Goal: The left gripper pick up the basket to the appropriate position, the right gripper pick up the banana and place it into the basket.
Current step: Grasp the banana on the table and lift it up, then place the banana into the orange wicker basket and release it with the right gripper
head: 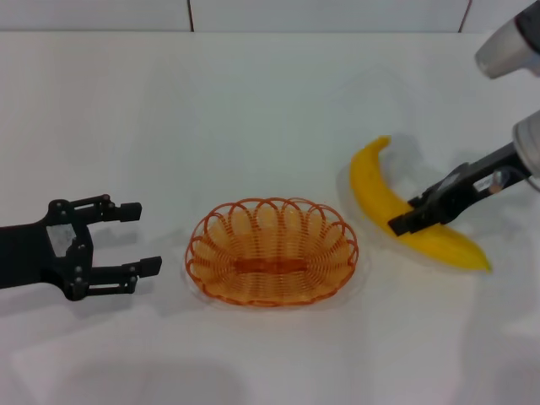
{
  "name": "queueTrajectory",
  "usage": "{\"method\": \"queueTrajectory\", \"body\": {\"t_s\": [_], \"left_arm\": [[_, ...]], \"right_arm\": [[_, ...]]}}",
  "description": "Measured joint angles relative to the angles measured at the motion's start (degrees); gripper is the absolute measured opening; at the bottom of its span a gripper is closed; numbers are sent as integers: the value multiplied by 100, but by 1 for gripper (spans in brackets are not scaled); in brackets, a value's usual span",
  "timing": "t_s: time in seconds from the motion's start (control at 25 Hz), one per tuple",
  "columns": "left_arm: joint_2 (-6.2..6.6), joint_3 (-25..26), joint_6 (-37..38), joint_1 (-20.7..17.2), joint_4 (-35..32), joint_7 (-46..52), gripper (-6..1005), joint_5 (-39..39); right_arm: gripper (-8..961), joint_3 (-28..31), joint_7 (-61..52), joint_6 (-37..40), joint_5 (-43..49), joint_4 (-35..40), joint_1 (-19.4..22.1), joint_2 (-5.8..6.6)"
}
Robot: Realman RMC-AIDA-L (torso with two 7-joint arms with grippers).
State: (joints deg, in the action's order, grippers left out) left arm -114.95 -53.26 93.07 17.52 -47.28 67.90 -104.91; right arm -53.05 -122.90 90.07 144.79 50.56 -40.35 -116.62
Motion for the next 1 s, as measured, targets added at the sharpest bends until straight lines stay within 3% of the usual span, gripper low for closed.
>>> {"method": "queueTrajectory", "body": {"t_s": [0.24,0.36,0.44,0.64,0.84,1.0], "left_arm": [[57,7,2,-74,0,-2,817,-19],[107,3,1,-110,0,10,817,-55],[117,-6,1,-114,0,13,817,-83],[114,8,1,-104,15,16,817,-92],[125,8,-2,29,236,14,817,-117],[132,7,-18,98,282,12,817,-151]], "right_arm": [[513,163,-115,585,-133,1187,232,-7],[518,32,-23,1092,-880,1984,488,-37],[521,-317,99,1275,-1498,2258,644,-44],[529,-1929,321,1032,-2585,2370,761,-47],[537,-3138,277,-2,-2677,2332,564,-53],[543,-3594,280,-634,-2645,2142,436,-52]]}}
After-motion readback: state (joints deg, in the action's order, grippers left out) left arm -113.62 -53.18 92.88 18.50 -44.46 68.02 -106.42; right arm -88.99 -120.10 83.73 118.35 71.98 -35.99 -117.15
